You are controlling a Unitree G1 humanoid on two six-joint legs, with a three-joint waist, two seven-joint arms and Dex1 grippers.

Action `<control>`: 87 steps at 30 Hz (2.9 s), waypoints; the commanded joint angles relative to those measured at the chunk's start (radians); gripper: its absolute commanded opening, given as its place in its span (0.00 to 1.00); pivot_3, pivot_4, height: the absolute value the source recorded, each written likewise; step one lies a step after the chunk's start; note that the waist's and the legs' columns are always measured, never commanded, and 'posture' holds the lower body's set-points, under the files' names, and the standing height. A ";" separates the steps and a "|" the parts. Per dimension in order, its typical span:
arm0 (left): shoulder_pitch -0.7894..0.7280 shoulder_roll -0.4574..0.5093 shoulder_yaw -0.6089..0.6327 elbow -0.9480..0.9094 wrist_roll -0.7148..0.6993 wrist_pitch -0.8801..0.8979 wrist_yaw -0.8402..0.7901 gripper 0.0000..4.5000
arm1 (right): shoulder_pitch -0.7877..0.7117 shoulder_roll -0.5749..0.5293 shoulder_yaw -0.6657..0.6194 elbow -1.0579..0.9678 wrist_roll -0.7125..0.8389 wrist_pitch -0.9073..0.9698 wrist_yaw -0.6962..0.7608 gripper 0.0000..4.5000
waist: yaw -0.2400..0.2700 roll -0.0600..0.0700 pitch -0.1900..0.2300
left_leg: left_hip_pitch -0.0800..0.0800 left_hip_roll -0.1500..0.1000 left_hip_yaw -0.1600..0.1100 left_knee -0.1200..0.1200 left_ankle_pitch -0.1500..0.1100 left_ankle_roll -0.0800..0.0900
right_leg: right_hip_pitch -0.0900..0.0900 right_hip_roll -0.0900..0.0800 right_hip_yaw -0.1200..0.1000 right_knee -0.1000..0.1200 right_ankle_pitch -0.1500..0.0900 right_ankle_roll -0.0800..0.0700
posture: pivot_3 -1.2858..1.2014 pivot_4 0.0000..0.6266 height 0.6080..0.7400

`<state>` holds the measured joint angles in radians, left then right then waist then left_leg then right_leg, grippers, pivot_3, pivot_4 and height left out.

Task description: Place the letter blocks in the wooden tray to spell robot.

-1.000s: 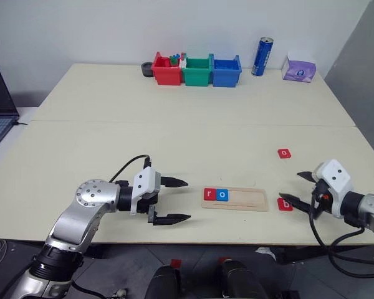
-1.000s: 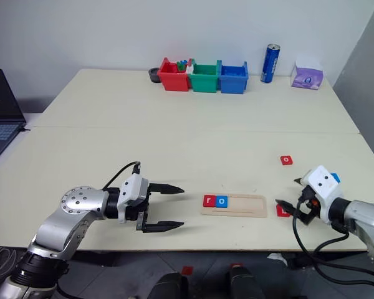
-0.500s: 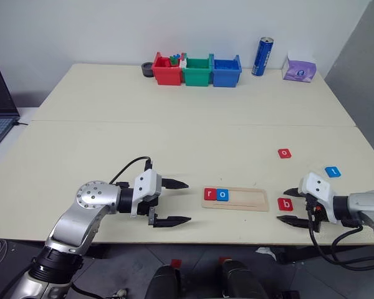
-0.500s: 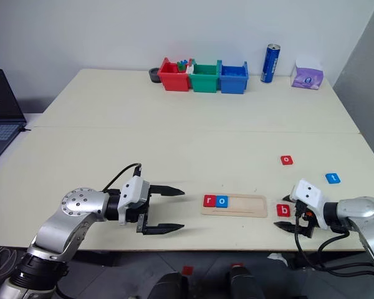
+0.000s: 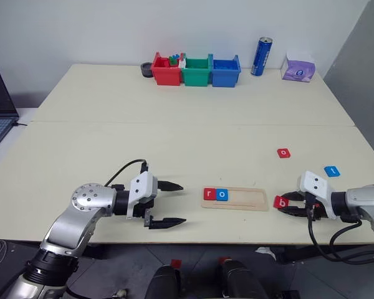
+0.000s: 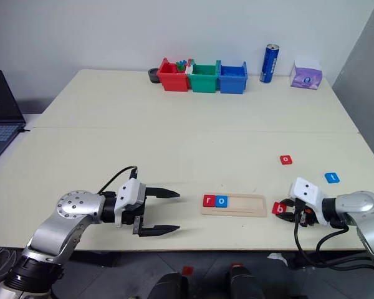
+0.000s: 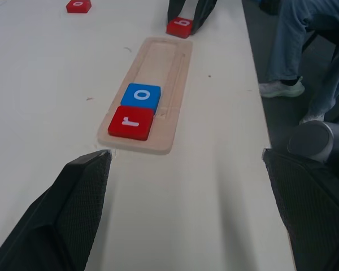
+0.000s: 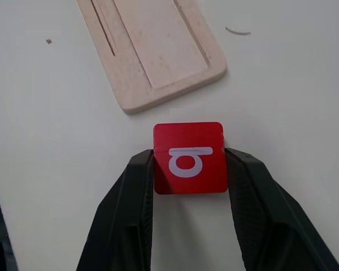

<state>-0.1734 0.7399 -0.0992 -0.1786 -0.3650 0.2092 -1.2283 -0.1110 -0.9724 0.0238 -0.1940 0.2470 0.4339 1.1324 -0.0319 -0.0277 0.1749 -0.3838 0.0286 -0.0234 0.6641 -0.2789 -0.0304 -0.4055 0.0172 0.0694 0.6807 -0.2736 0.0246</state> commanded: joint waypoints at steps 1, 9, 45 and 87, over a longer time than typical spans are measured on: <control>0.005 0.024 0.045 0.023 0.007 -0.033 0.005 1.00 | -0.078 -0.005 -0.006 -0.128 0.054 0.054 0.014 0.32 | -0.002 0.001 0.000 | 0.000 0.000 0.000 0.000 0.000 0.000 | 0.000 0.000 0.000 0.000 0.000 0.000 | 0.52 0.24 1.00; -0.006 0.024 0.056 0.010 0.001 -0.021 0.022 1.00 | -0.257 0.123 0.221 -0.134 -0.028 0.142 -0.037 0.32 | 0.001 0.001 0.001 | 0.000 0.000 -0.001 0.000 0.000 0.000 | 0.000 0.000 -0.001 0.000 0.001 -0.001 | 0.52 0.24 1.00; 0.004 -0.007 0.025 -0.038 0.002 -0.006 0.044 1.00 | -0.428 0.212 0.386 0.021 -0.168 0.125 0.017 0.32 | 0.001 0.000 0.001 | -0.001 0.000 -0.001 0.000 0.000 0.000 | -0.001 -0.001 -0.002 0.000 0.003 -0.005 | 0.52 0.24 1.00; 0.029 -0.003 0.029 -0.018 0.015 -0.043 0.036 1.00 | -0.388 0.242 0.365 -0.106 -0.206 0.219 -0.169 0.00 | 0.000 0.001 0.001 | -0.001 0.000 -0.002 0.000 0.000 0.000 | -0.001 -0.001 -0.003 0.000 0.003 -0.005 | 0.52 0.24 1.00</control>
<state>-0.1490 0.7329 -0.0764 -0.1763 -0.3467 0.1827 -1.1911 -0.4916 -0.7183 0.3895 -0.2675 0.0486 0.6693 0.9468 -0.0322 -0.0271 0.1759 -0.3852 0.0285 -0.0252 0.6641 -0.2790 -0.0305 -0.4064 0.0163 0.0667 0.6808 -0.2706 0.0195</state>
